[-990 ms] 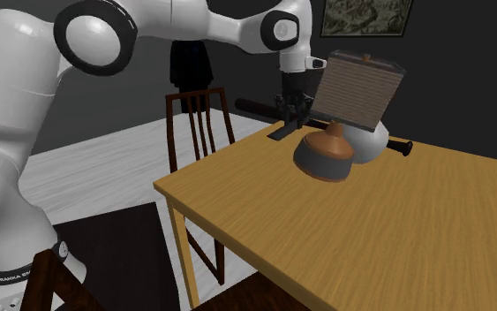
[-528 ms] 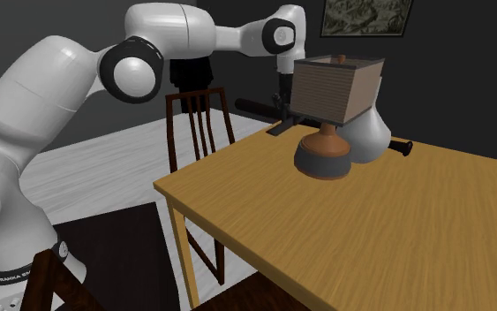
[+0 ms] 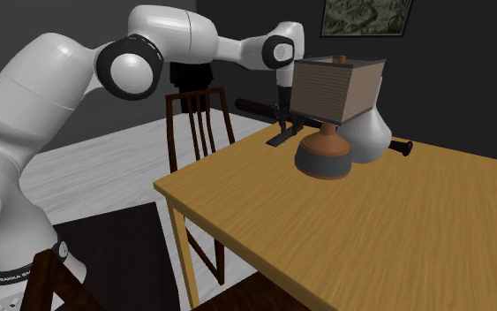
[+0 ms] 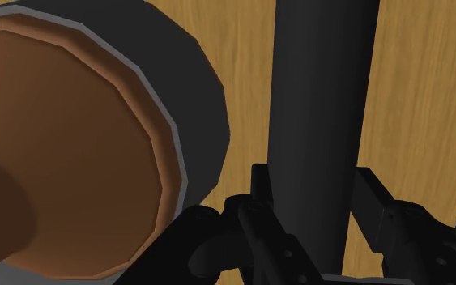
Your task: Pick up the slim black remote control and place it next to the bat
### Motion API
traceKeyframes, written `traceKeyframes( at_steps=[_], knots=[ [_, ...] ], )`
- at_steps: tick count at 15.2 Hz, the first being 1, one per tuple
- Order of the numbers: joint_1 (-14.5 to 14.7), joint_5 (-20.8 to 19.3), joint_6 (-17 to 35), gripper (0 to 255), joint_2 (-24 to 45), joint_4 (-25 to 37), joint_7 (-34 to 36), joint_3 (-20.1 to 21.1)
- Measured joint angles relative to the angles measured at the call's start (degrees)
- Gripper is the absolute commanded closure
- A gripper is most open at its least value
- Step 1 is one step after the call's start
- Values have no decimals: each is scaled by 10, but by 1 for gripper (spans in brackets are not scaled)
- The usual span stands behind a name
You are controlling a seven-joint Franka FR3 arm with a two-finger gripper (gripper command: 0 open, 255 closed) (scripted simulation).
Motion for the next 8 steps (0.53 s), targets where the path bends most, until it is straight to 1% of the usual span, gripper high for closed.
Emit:
traceKeyframes(
  at_steps=[8],
  knots=[
    [1,-1,64,255,-2,-67,4,0]
  ],
)
